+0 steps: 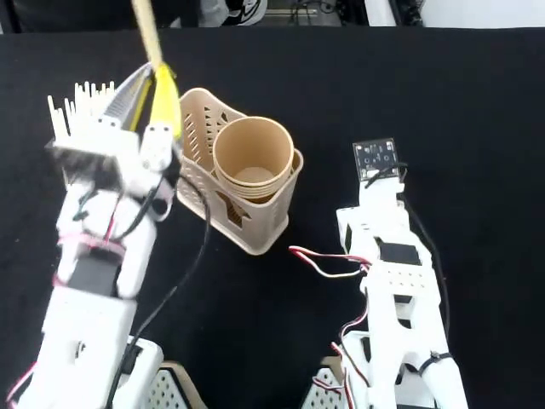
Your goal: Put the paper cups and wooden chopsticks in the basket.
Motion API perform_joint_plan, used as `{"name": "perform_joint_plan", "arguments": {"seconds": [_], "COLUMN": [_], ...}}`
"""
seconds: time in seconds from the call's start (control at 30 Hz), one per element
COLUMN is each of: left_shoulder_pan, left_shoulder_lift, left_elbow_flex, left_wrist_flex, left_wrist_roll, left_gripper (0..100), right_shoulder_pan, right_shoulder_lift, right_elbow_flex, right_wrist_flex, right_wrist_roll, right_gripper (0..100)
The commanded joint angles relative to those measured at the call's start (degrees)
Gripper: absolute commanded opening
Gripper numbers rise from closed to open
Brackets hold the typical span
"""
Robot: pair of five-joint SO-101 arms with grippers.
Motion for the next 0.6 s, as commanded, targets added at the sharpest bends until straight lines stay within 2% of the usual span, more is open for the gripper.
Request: {"name": "perform_joint_plan", "arguments": {"seconds": [0.0, 0.17, 0.33, 0.37, 0.43, 0.5, 0.57], "left_shoulder_pan": [-0.04, -0.04, -0.75, -1.36, -1.8, -2.24, -3.91], "left_shoulder_lift": [8.97, 16.0, 15.65, 14.95, 13.1, 11.43, 10.55], "left_elbow_flex": [-3.91, -3.74, -2.24, -2.15, -3.3, -6.55, -12.26], "left_wrist_flex": [-6.86, -10.46, -9.05, -6.77, 0.26, 10.46, 21.63], "left_wrist_roll": [0.44, 0.44, 3.6, 4.92, 8.97, 15.47, 20.4], "left_gripper": [3, 3, 3, 4, 12, 21, 24], "right_shoulder_pan": [-0.7, -0.62, -0.53, -0.53, -0.53, -0.53, -0.53], "right_shoulder_lift": [-1.01, -1.01, -1.01, -1.01, -1.01, -1.01, -1.01], "right_elbow_flex": [-0.84, -0.75, -0.75, -0.75, -0.75, -0.75, -0.75], "right_wrist_flex": [0.26, 0.18, 0.09, 0.09, 0.09, 0.09, 0.09], "right_wrist_roll": [0.44, 0.44, 0.44, 0.44, 0.44, 0.44, 0.44], "right_gripper": [1.4, 1.4, 1.4, 1.4, 1.4, 1.4, 1.4]}}
